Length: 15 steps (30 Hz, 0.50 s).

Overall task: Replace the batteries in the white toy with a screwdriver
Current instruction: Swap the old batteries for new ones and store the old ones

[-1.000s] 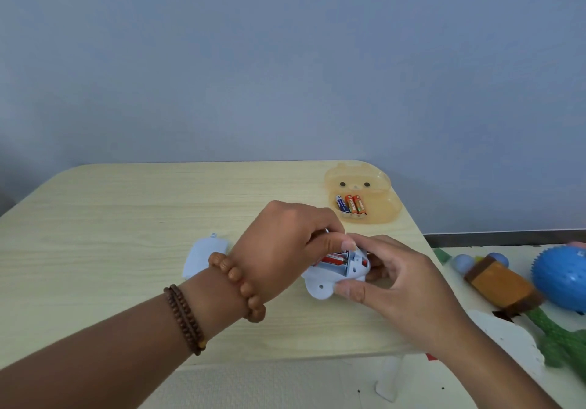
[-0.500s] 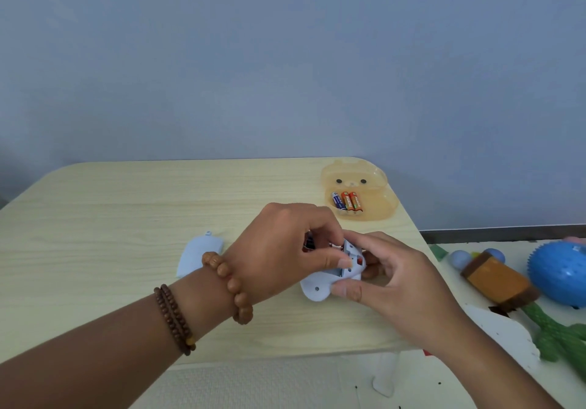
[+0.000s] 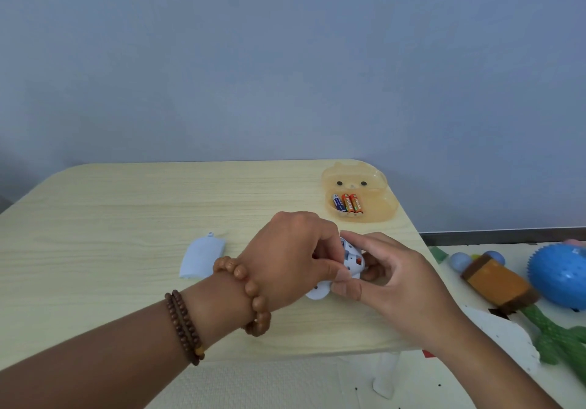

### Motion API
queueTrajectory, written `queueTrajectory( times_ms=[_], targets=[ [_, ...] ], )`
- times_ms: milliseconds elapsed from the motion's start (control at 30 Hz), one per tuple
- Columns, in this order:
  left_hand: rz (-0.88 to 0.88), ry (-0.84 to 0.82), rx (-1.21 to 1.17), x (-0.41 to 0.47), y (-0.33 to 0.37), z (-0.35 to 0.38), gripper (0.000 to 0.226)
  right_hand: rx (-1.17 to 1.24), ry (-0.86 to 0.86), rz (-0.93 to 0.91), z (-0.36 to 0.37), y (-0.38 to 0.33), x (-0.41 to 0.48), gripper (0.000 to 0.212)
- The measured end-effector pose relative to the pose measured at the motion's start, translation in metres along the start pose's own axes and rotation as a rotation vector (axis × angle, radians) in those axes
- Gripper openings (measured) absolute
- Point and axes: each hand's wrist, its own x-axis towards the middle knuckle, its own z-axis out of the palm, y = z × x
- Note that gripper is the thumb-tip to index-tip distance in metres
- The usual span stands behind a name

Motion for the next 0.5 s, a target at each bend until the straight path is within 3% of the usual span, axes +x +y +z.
queueTrajectory(
  times_ms=[133, 300, 333, 500],
  targets=[
    [-0.071, 0.02, 0.043, -0.001, 0.007, 0.006, 0.01, -0.017, 0.005, 0.022, 0.001, -0.001, 0.001, 0.068],
    [0.041, -0.045, 0.192, -0.002, 0.008, 0.002, 0.009, -0.006, 0.011, 0.046, -0.002, -0.001, -0.001, 0.067],
    [0.06, -0.053, 0.185, -0.003, 0.006, -0.001, 0.014, 0.008, 0.003, 0.046, -0.003, -0.001, 0.0, 0.069],
    [0.089, -0.053, 0.205, -0.009, -0.01, -0.003, 0.084, 0.032, -0.031, 0.052, -0.007, 0.001, -0.001, 0.072]
  ],
)
